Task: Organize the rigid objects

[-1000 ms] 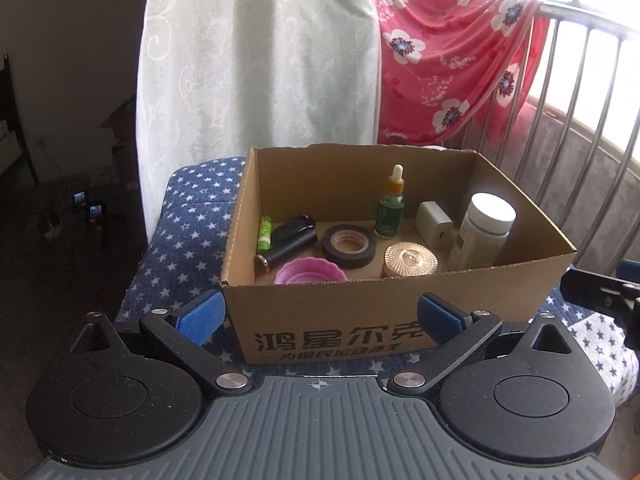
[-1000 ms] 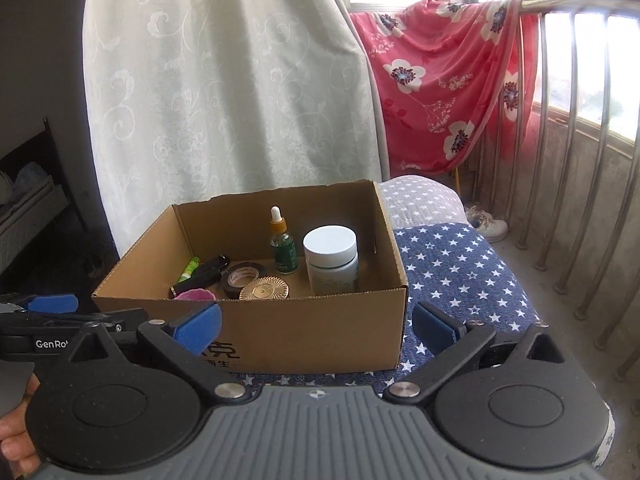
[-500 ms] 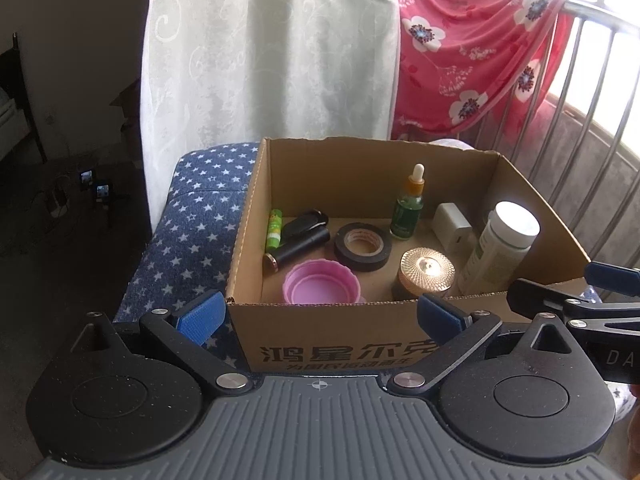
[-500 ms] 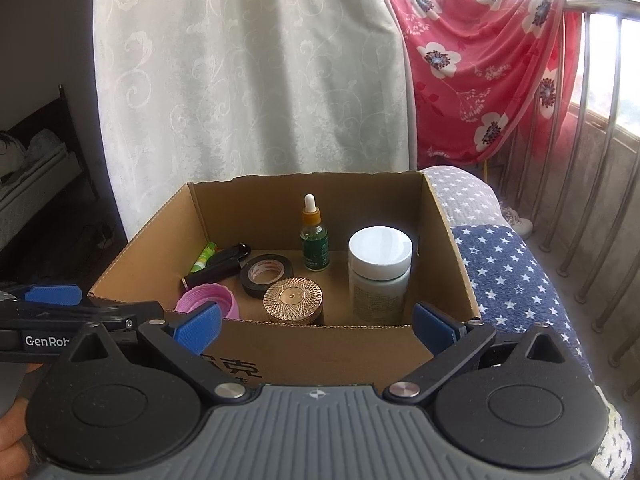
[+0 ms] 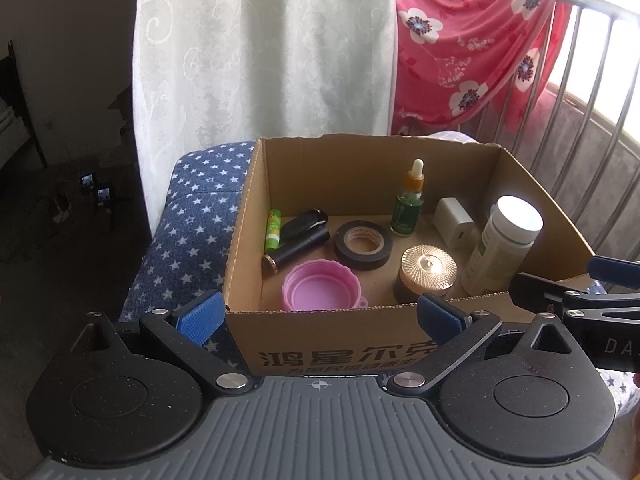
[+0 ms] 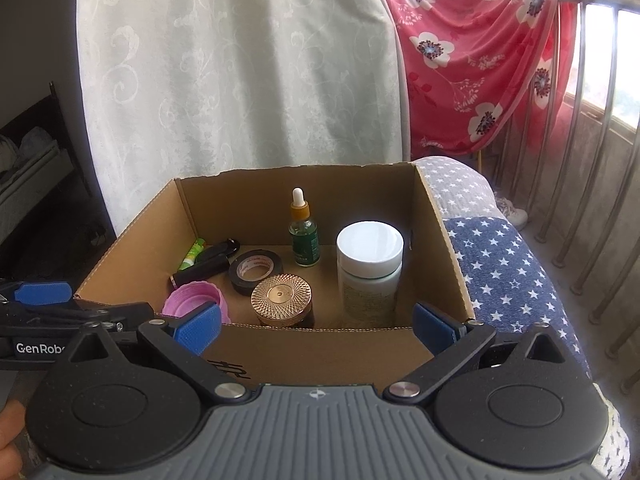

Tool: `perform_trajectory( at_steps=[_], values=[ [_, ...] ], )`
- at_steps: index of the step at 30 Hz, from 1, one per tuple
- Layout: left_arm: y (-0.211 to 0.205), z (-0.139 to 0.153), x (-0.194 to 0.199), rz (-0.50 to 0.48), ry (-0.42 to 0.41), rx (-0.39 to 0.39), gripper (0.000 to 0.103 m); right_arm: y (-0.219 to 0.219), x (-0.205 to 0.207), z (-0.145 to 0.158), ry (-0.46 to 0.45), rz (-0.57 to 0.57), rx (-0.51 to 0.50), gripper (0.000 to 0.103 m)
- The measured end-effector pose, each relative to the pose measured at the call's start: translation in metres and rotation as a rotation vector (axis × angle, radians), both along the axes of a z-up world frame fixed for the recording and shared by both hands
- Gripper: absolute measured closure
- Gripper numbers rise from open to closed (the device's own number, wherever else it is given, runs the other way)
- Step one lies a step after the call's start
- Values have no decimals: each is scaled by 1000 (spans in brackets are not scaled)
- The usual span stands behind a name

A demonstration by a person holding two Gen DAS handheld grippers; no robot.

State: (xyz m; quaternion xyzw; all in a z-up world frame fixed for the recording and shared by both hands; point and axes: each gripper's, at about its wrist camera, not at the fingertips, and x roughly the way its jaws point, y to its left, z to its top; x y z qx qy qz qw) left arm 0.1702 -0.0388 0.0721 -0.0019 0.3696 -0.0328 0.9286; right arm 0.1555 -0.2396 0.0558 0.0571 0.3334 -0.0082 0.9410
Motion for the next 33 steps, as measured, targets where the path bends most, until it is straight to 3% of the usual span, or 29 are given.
perform_trajectory(
  at_steps=[33],
  values=[
    [-3, 0, 0, 6, 20, 14, 2, -4, 0, -5, 34, -5, 5, 0]
  ],
)
